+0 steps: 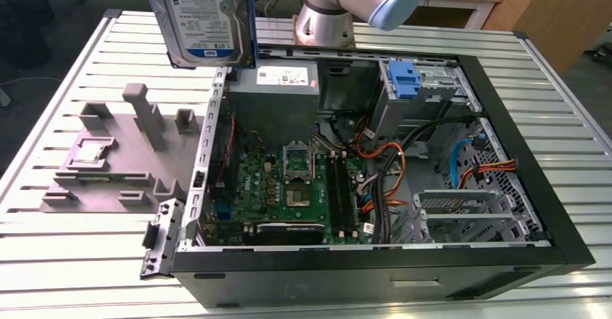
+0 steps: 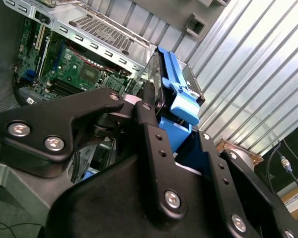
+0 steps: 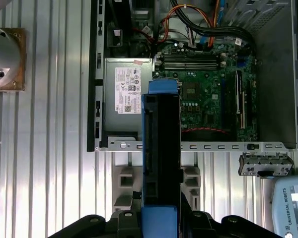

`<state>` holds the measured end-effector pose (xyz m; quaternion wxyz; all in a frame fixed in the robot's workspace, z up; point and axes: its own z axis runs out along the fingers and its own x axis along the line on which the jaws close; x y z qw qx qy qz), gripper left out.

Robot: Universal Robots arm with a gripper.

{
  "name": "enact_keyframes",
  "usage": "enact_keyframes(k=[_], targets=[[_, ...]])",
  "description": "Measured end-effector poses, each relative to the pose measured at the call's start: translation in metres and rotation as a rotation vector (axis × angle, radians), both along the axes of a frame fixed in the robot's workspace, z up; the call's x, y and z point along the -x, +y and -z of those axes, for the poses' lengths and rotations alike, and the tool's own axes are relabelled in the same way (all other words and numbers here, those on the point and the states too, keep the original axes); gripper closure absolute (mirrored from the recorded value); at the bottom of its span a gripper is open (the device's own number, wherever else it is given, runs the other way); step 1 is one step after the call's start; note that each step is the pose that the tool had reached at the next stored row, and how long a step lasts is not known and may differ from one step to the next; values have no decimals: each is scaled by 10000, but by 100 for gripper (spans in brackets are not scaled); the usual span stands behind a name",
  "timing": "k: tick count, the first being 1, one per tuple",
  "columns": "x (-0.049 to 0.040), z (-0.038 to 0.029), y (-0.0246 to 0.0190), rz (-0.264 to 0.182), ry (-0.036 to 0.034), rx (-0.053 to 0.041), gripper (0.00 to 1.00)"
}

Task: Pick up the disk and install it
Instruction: 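Pick up the disk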

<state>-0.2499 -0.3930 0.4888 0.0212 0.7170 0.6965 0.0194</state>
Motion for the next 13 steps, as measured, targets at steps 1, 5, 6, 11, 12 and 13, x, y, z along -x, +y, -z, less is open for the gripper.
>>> enact_keyframes(k=[1,5,6,11,12,13], targets=[[0,0,0,0,0,0,63],[-12,0,0,-1,1,0,63],[-18,0,0,-1,0,0,63],[-57,0,0,0,0,0,63],[-71,0,0,0,1,0,63],[-84,0,0,0,0,-1,63]])
